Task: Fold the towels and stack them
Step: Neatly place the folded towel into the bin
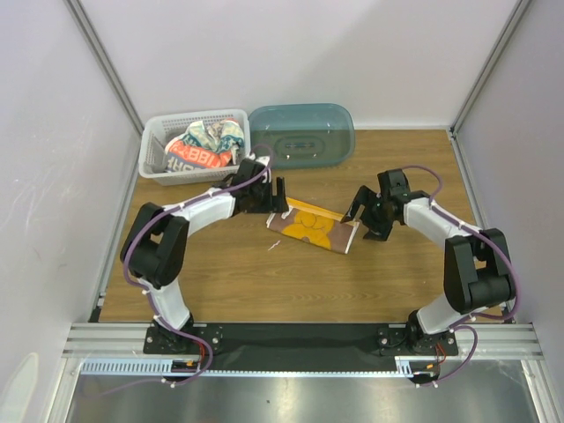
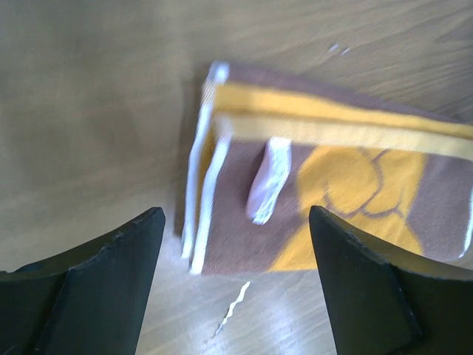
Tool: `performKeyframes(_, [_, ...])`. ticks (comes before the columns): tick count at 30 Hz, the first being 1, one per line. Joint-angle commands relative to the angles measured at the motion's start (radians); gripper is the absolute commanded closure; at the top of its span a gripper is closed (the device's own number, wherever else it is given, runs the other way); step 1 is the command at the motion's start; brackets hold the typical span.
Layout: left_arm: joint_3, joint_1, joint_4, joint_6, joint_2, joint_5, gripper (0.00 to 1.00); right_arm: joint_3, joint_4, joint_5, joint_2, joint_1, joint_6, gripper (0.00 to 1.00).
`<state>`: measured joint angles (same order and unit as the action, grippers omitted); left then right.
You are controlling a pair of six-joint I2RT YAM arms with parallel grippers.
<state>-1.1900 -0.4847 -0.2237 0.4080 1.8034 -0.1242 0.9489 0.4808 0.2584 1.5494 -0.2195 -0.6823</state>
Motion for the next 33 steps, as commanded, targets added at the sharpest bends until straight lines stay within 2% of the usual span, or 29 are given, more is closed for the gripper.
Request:
performKeyframes(1, [0.093, -0.006, 0.089, 0.129, -0.081, 0.029, 0.16, -0.005, -0.103, -0.03, -0.016, -0.017, -0.051, 0.09])
performKeyframes(4, [0.13, -0.008, 0.158, 0.105, -0.073, 0.034, 0.15, -0.024, -0.108, -0.036, 0.012, -0.021, -0.054, 0.12])
performKeyframes(10, [0.102, -0.008, 0.188, 0.025, -0.01, 0.02, 0.19, -0.044, -0.137, -0.048, 0.035, -0.035, -0.048, 0.2])
performKeyframes(14, [0.101, -0.009, 0.205, 0.026, 0.025, -0.005, 0.26, -0.038, -0.146, -0.039, 0.067, -0.038, -0.049, 0.36])
performKeyframes(18, [0.104, -0.017, 0.201, 0.022, 0.046, 0.001, 0.29, -0.022, -0.143, -0.038, 0.086, -0.038, -0.046, 0.36])
performKeyframes(21, [0.093, -0.02, 0.196, 0.015, 0.069, 0.003, 0.38, -0.009, -0.14, -0.031, 0.113, -0.041, -0.04, 0.37])
performKeyframes(22, [0.089, -0.02, 0.193, 0.015, 0.079, 0.003, 0.44, -0.004, -0.137, -0.028, 0.123, -0.041, -0.037, 0.38])
performKeyframes(26, [0.069, -0.032, 0.19, 0.018, 0.112, 0.012, 0.62, 0.017, -0.134, -0.028, 0.164, -0.041, -0.02, 0.6])
performKeyframes(27, [0.064, -0.035, 0.193, 0.018, 0.119, 0.015, 0.65, 0.024, -0.133, -0.034, 0.173, -0.041, -0.014, 0.62])
performKeyframes(28, [0.058, -0.037, 0.193, 0.018, 0.129, 0.02, 0.75, 0.036, -0.131, -0.036, 0.185, -0.041, -0.008, 0.66])
performKeyframes(29, [0.053, -0.037, 0.192, 0.018, 0.135, 0.021, 0.81, 0.042, -0.13, -0.041, 0.193, -0.041, 0.0, 0.75])
performKeyframes(30, [0.047, -0.038, 0.19, 0.018, 0.142, 0.034, 0.91, 0.05, -0.127, -0.051, 0.198, -0.04, 0.01, 0.81])
performKeyframes(31, [0.041, -0.037, 0.19, 0.018, 0.149, 0.038, 0.96, 0.069, -0.111, -0.057, 0.207, -0.04, 0.018, 0.88])
performKeyframes(32, [0.037, -0.038, 0.187, 0.017, 0.151, 0.046, 1.0, 0.083, -0.104, -0.065, 0.209, -0.038, 0.024, 0.92])
performKeyframes(33, [0.03, -0.038, 0.187, 0.015, 0.149, 0.061, 1.0, 0.096, -0.097, -0.082, 0.209, -0.038, 0.048, 0.95])
